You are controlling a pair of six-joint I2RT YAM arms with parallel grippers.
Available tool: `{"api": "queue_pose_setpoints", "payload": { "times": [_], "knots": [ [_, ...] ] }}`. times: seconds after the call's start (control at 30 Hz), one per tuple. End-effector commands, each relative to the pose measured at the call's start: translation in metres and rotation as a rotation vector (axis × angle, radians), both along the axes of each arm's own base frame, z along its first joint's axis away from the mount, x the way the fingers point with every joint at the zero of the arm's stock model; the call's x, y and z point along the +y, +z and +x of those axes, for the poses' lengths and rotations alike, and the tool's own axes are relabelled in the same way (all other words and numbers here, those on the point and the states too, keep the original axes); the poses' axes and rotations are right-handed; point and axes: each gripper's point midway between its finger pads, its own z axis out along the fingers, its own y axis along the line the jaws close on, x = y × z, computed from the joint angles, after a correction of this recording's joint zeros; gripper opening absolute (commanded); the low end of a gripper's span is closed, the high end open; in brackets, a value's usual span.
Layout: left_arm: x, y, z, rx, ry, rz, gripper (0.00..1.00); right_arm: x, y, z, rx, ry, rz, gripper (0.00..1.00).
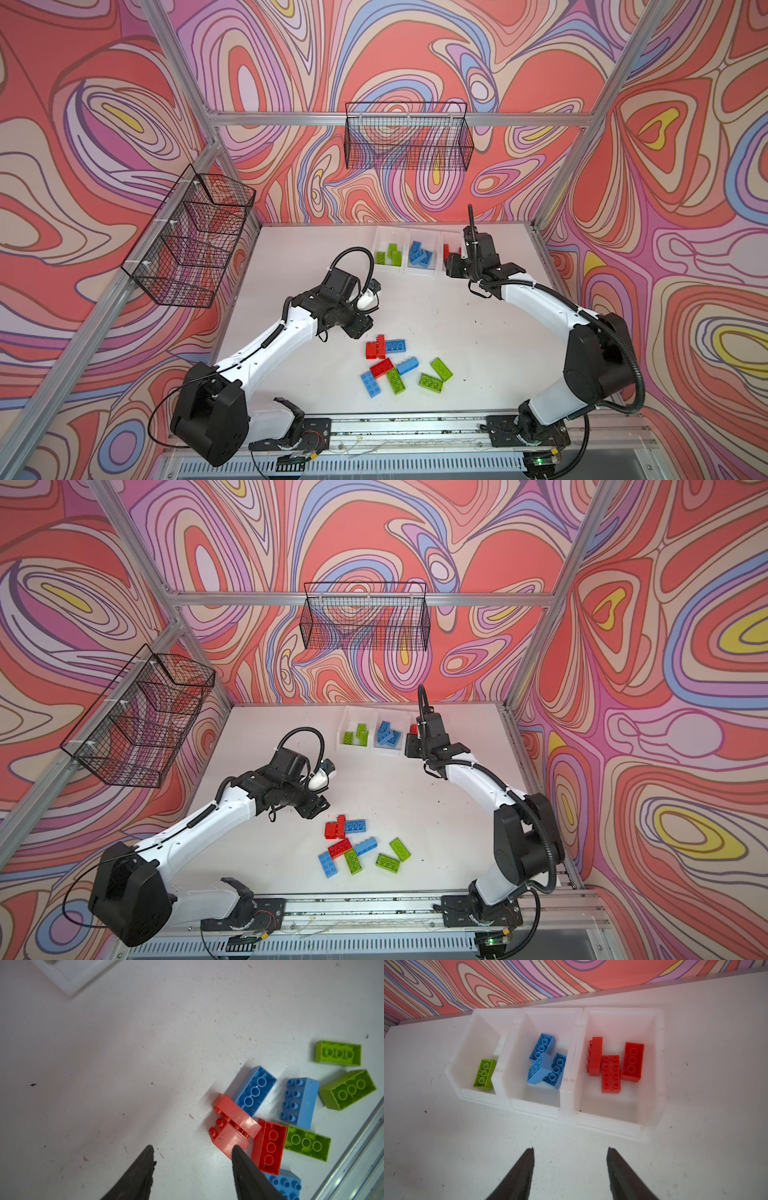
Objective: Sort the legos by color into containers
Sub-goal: 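Lower the left gripper onto a red brick in the pile while the right withdraws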
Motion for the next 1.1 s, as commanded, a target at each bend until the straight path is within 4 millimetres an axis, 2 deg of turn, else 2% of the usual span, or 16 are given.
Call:
{"api": "queue_pose_setpoints", "payload": {
  "times": [0.0,0.1,0.33,0.53,0.73,1.07],
  "knots": [
    [0.003,-0.018,-0.030,0.076,-0.201,0.093,0.60,-0.012,0.007,-0.004,-0.026,-0.031,-0.019,0.59],
    [0.004,-0.029,-0.038,0.076,-0.272,0.155,0.60,-0.015,0.004,-0.004,-0.021,-0.037,-0.026,0.59],
    [-0.009,-0.032,-0.046,0.083,-0.378,0.162,0.61,-0.013,0.000,0.000,-0.009,-0.027,-0.028,0.59],
    [-0.012,-0.056,-0.056,0.126,-0.446,0.245,0.60,-0.012,-0.004,0.001,-0.004,-0.024,-0.027,0.59],
    [-0.020,-0.070,-0.053,0.142,-0.476,0.258,0.60,-0.012,-0.003,0.002,-0.006,-0.027,-0.025,0.59],
    [-0.016,-0.092,-0.047,0.134,-0.469,0.318,0.45,-0.017,-0.009,-0.004,0.002,-0.046,-0.026,0.59]
  ]
}}
